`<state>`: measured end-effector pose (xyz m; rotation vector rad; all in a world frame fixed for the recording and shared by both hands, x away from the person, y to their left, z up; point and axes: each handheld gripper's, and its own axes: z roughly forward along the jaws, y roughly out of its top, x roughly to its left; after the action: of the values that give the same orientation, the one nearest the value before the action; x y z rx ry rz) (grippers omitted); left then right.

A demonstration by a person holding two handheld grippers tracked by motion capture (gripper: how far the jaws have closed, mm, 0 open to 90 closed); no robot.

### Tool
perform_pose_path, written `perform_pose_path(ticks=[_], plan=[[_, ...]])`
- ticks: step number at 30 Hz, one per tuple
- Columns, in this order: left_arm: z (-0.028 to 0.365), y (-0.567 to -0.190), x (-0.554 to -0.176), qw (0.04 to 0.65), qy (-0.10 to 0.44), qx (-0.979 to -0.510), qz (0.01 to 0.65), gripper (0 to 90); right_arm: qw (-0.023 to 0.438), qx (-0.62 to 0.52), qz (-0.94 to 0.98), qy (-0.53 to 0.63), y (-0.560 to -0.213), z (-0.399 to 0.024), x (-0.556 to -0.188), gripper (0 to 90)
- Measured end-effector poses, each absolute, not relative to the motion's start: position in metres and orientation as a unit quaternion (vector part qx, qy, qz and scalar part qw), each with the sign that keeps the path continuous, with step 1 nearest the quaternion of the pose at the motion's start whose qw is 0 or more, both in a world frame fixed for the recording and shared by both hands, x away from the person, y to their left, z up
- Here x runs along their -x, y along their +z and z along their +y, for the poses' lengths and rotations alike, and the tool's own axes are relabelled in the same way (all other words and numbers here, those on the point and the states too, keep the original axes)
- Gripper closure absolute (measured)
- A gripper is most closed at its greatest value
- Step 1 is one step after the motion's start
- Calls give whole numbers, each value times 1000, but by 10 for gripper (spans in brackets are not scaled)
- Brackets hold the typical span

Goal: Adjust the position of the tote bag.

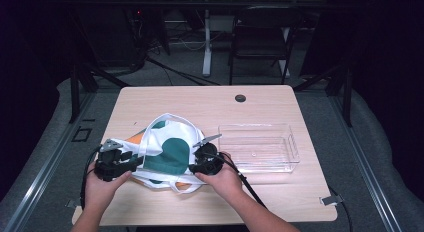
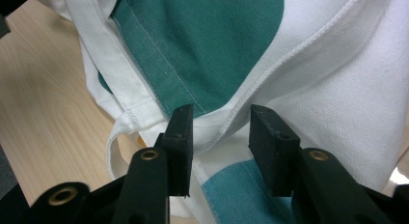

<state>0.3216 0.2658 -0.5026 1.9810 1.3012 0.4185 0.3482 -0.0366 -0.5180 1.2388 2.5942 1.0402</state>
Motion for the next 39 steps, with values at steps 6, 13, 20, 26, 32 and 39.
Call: perform_pose_path(ticks=[6,13,20,26,32,39], plan=[[266,-503,-322,360,162,-768,505,481,46,-399,852,336,-518,-35,-347,735],[266,-503,-322,358,162,-770,503,480,52,-394,853,339,-519,-33,-345,816],[266,-503,-322,358,163,-769,504,480,57,-382,857,340,-517,-32,-342,873],[266,-503,-322,357,164,-769,504,480,66,-377,852,357,-511,-34,-339,884],[265,-503,-321,355,164,-773,500,483,72,-372,848,369,-506,-36,-339,884],[263,-502,-320,355,169,-775,495,480,85,-366,845,381,-492,-37,-340,885]])
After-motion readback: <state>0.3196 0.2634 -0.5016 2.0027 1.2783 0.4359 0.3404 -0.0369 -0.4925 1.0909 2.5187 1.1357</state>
